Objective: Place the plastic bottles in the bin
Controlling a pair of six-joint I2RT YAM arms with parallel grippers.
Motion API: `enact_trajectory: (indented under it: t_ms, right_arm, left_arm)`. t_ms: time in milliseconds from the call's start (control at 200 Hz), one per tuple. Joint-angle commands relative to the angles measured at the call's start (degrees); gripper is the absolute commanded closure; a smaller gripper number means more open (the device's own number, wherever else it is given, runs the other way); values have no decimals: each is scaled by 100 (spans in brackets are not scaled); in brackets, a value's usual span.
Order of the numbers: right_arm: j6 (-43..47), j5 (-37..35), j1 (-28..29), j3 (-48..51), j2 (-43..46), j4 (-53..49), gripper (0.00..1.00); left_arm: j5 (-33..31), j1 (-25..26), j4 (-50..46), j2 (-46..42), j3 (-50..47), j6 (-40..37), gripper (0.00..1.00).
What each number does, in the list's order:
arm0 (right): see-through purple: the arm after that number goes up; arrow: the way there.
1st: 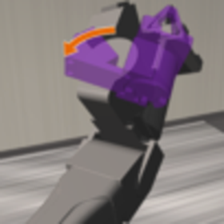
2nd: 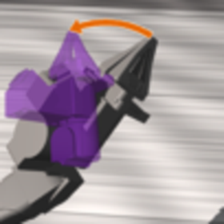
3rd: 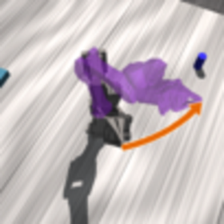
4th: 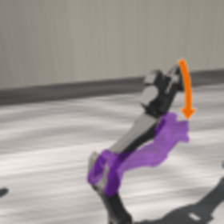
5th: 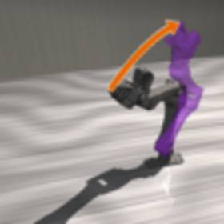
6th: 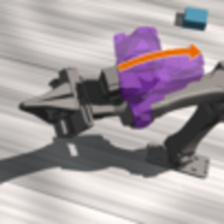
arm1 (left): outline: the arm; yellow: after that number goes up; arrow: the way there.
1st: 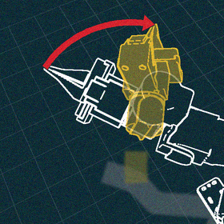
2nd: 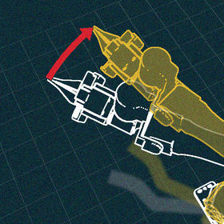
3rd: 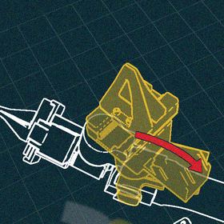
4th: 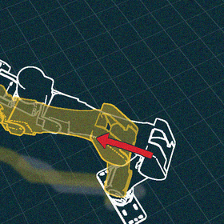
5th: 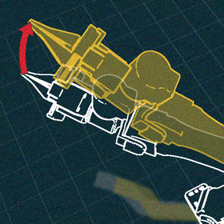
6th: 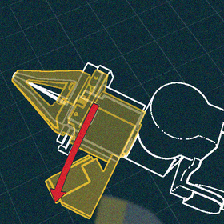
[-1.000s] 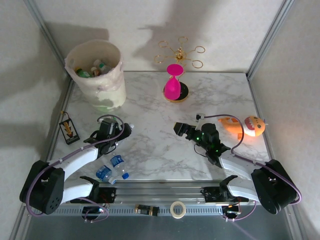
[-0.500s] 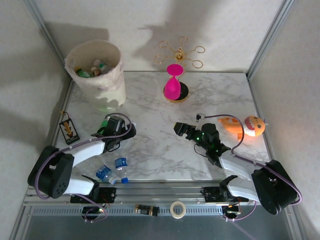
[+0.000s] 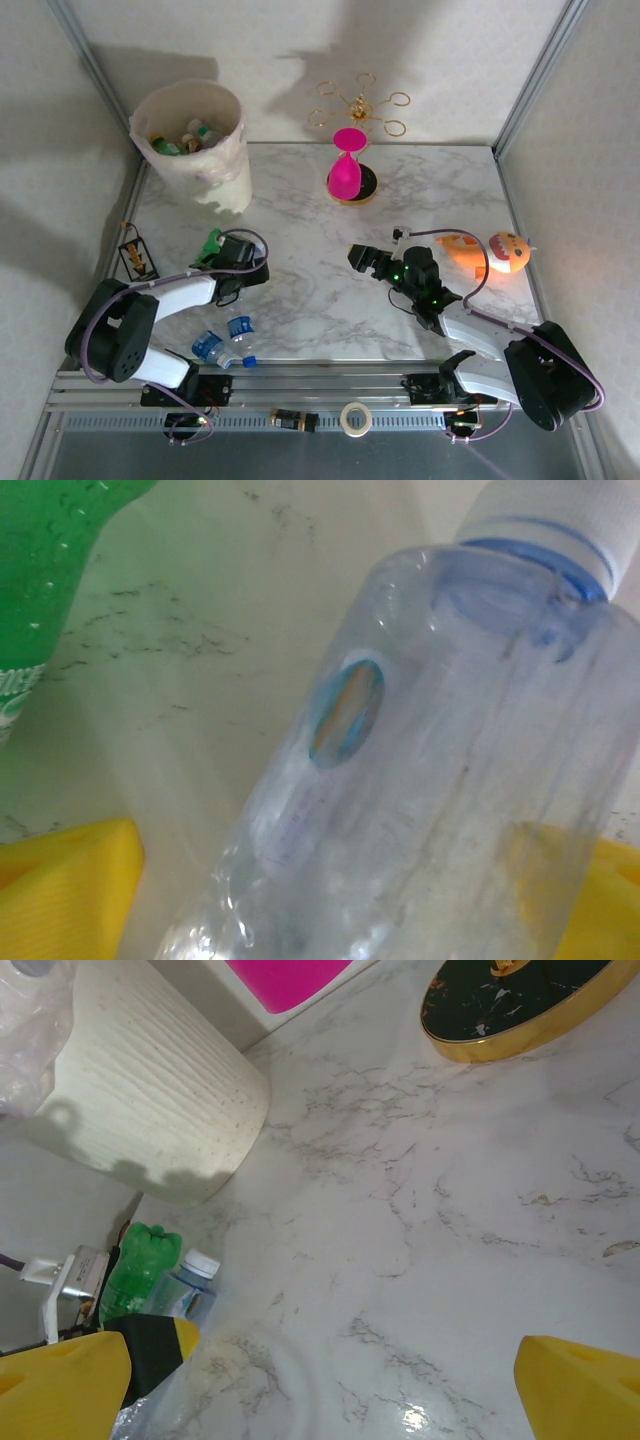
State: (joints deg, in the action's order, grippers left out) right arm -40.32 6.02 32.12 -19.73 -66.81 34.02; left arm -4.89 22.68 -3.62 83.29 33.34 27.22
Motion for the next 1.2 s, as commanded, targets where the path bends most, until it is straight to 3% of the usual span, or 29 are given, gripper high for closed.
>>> enact_trajectory:
  t_ms: [0,606,1197]
  right_arm:
    - [-46,-98,-47,-6,119,21,1]
    - [59,-303,-46,74,468,-229,1]
    - [159,154,-42,144,445,141,1]
  left_arm:
    - [-197,26,26,238,200,-94,14]
    - [-234,35,-80,966,1402,-586,58]
    - [637,501,-546,-104,3123,-518,68]
